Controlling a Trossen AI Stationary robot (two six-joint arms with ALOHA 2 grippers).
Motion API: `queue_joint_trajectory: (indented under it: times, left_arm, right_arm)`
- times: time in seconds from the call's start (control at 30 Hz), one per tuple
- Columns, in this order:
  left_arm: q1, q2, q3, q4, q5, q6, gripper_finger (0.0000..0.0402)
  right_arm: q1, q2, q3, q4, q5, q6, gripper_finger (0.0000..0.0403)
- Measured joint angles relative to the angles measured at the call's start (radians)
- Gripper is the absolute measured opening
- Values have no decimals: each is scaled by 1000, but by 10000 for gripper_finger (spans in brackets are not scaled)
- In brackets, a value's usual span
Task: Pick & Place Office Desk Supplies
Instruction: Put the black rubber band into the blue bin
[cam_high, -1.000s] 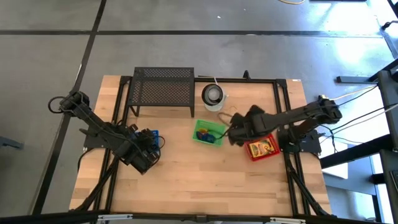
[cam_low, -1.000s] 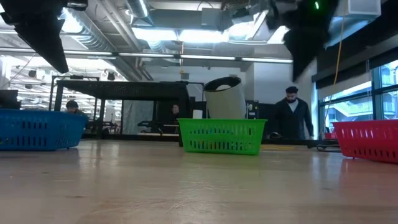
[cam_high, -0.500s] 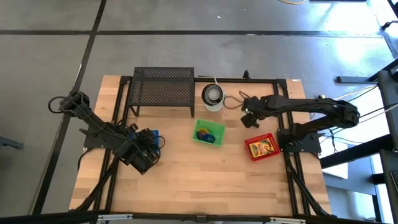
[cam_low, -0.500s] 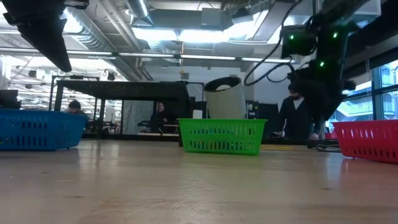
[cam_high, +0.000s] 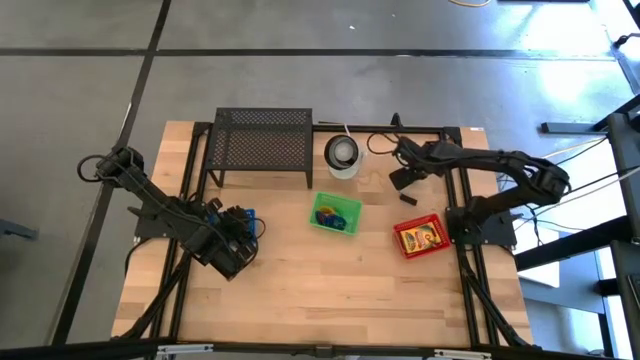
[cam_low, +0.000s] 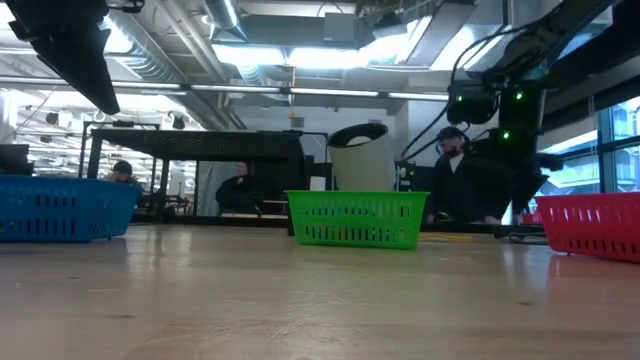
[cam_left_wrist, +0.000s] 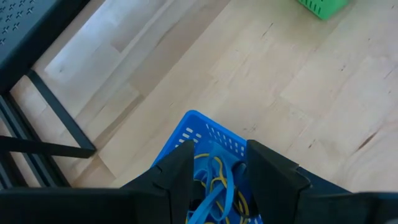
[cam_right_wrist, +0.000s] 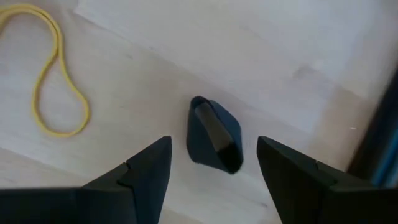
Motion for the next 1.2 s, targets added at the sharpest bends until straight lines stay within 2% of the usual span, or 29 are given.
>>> queue_joint_trajectory:
  times: [0.37,0.57,0.83,0.9,1.0,1.2]
  left_arm:
    - [0,0,0,4,1,0,141]
    - [0,0,0,5,0,-1,141]
    - [0,0,0,31,1,0,141]
    - [0,0,0,32,1,0,141]
    - [0,0,0,34,4,0,141]
    - [0,0,0,61,-19,-1,141]
  right_arm:
    - [-51,168,6,46,-25,-71,229]
    - [-51,174,6,53,-36,-81,163]
    - [-50,176,4,60,-48,-65,18]
    - [-49,176,4,58,-45,-59,10]
    - [-42,163,1,56,-29,-54,22]
    - [-3,72,-3,24,22,-19,7]
